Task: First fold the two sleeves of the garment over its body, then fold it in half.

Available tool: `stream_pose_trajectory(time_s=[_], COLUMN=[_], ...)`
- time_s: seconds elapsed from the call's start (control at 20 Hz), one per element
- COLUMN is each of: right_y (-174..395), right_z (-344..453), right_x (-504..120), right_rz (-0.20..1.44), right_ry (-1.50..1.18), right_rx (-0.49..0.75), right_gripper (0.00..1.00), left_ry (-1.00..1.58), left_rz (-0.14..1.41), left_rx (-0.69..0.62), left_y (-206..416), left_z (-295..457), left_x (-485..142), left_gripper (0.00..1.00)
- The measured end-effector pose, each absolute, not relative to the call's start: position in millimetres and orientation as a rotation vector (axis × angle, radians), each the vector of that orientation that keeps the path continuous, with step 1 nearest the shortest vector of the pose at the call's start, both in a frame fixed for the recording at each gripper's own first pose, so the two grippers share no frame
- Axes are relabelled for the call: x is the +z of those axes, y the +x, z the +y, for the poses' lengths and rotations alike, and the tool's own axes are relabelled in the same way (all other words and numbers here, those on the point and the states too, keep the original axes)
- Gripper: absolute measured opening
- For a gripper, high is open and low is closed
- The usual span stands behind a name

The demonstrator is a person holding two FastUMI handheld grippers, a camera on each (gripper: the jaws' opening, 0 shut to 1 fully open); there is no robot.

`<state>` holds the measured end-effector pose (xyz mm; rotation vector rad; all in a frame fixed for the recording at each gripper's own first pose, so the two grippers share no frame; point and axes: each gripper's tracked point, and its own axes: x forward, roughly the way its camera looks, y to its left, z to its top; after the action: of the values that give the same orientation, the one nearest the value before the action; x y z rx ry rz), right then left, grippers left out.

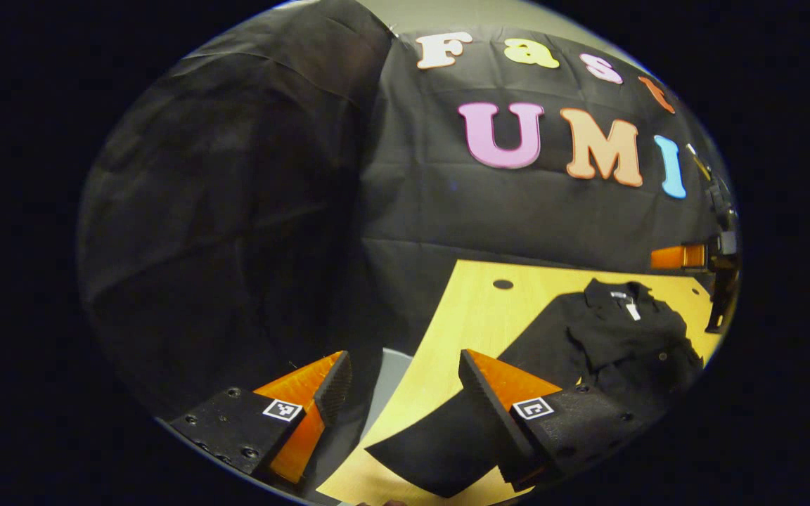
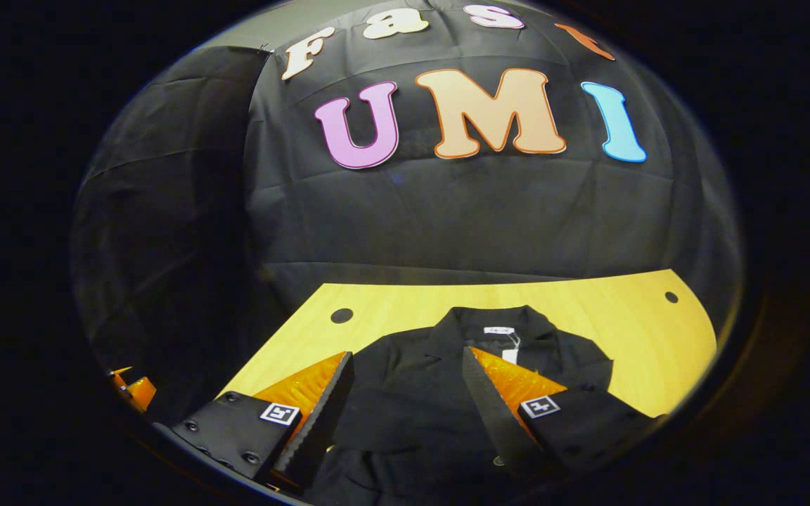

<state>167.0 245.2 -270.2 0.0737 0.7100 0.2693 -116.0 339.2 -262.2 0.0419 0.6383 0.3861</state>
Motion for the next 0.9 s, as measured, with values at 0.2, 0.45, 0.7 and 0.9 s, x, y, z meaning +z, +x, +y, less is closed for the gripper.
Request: stream_pose_trajectory(time_s=[0.2, 0.45, 0.7, 0.9], right_y=[160.6, 154.4, 149.2, 145.7], right_z=[228.3, 210.9, 201.0, 194.5], right_x=[-268.9, -274.8, -275.0, -275.6], right_rz=[0.706, 0.722, 0.73, 0.726], right_ry=[0.032, 0.001, -0.018, -0.035], right_rx=[0.245, 0.218, 0.201, 0.19], right_gripper=[0.98, 0.98, 0.98, 0.98], left_ry=[0.007, -0.016, -0.121, -0.149], left_rz=[0.739, 0.86, 0.942, 0.986], left_rx=[0.361, 0.362, 0.404, 0.415], left_y=[-130.0, -153.1, -173.7, -189.3], left_z=[325.6, 321.9, 322.9, 320.3], left_x=[-302.2, -343.6, -369.7, -383.7], left_gripper=[0.93, 0.93, 0.94, 0.95])
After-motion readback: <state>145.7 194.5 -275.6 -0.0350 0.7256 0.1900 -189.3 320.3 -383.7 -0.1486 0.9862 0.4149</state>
